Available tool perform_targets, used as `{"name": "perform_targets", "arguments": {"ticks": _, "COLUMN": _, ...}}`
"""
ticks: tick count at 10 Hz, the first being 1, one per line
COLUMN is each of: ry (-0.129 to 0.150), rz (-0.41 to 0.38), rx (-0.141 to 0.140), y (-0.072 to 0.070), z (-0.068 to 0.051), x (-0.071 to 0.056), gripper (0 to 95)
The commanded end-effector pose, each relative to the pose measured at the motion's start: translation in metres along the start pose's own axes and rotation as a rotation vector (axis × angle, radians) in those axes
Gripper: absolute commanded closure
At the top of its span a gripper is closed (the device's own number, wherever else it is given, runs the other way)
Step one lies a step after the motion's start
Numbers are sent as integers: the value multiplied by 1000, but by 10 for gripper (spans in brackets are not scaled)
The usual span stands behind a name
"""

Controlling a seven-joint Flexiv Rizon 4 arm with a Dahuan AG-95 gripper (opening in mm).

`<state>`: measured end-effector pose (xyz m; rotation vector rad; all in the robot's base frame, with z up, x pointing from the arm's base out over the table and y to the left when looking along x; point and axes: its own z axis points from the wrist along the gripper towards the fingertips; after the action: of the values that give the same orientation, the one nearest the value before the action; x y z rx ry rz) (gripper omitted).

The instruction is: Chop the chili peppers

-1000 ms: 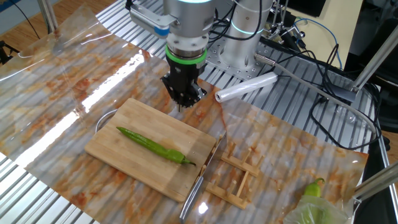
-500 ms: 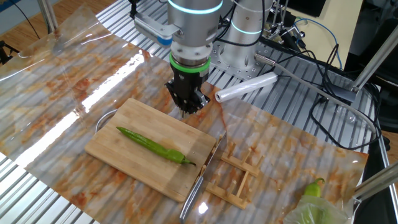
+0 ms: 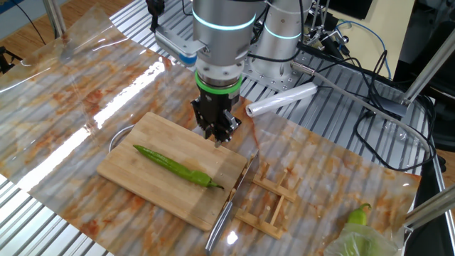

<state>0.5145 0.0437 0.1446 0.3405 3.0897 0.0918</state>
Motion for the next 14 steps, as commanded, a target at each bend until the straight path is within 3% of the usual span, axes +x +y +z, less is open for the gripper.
{"name": "perform_targets", "arguments": {"ticks": 1, "ry": 0, "rz": 5, "rx": -4, "y": 5, "z": 1, "x": -5, "gripper": 570}}
{"name": "perform_targets", "arguments": {"ticks": 9, "ry": 4, "rz": 47, "rx": -23, "y": 37, "z": 10, "x": -16, "gripper": 570}}
{"name": "perform_targets", "arguments": {"ticks": 14, "ry": 5, "rz": 85, "rx": -25, "y": 67, "z": 24, "x": -10, "gripper": 570}}
